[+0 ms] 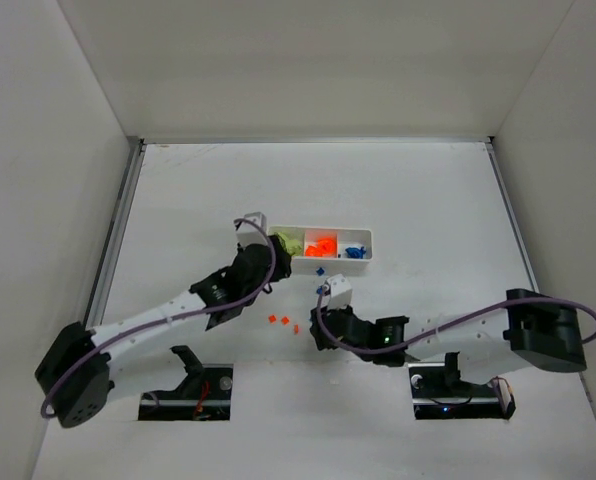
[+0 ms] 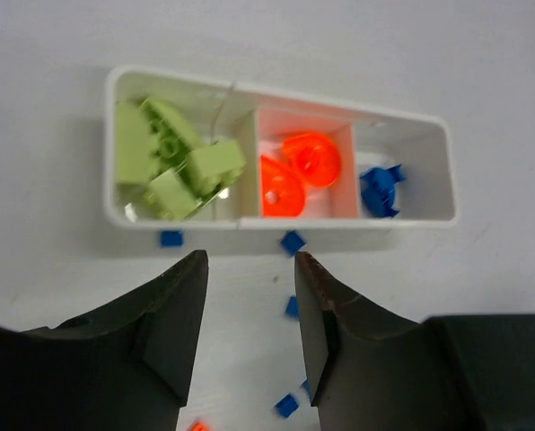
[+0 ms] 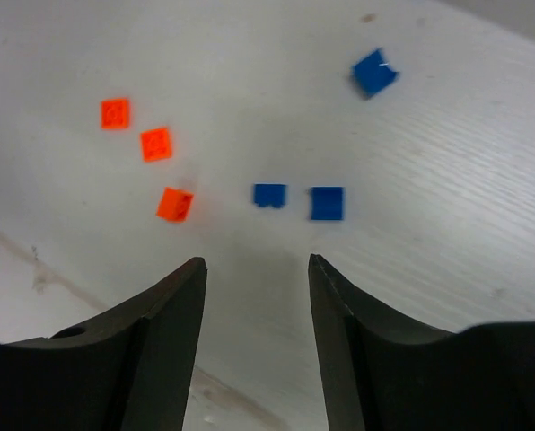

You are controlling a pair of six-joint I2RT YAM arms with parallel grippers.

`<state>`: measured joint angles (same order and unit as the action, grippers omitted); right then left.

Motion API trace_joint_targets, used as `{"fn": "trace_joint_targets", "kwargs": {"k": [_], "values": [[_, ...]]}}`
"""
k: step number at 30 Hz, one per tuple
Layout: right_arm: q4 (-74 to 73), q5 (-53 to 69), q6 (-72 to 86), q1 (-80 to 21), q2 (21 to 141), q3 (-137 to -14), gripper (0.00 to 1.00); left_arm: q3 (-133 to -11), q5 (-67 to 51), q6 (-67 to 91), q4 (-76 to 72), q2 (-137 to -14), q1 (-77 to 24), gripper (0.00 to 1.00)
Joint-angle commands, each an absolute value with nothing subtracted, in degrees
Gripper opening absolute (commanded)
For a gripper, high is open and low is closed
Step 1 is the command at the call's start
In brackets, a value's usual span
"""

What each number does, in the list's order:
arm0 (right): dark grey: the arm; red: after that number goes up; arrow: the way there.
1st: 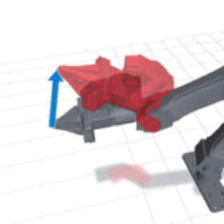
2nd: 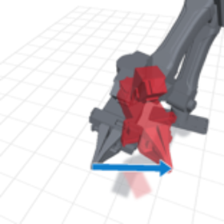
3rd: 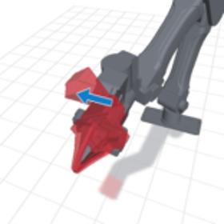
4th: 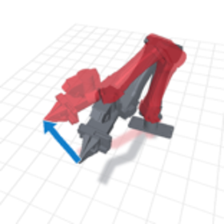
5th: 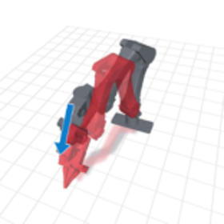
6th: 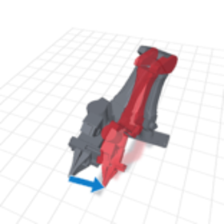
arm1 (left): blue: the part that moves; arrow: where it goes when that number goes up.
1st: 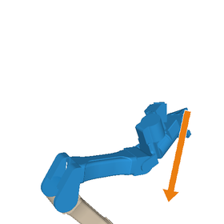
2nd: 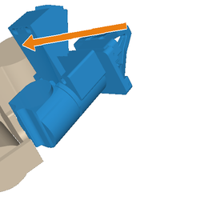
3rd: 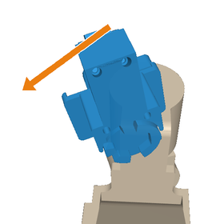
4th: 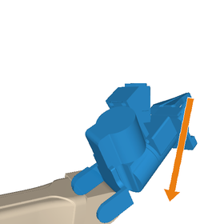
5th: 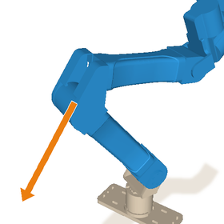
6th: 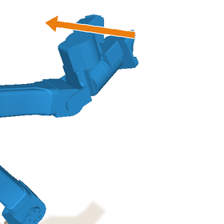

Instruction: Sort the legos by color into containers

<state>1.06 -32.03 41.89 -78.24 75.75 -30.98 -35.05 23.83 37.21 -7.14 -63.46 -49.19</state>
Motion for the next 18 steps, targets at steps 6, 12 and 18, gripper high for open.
{"fn": "trace_joint_targets", "kwargs": {"k": [6, 12, 18], "values": [[7.82, -33.14, 40.17, -81.52, 88.49, -41.39, 0.58, -22.51, 33.83, 45.78, 9.04, -45.54, -52.51, 0.35], [7.3, -32.87, 40.08, -81.26, 93.95, -45.0, 0.52, -19.95, 36.39, 51.41, 14.06, -45.26, -54.79, 0.32], [7.29, -32.87, 40.69, -80.29, 96.76, -45.97, 0.4, -18.81, 37.0, 54.49, 12.83, -48.25, -58.13, 0.3]]}}
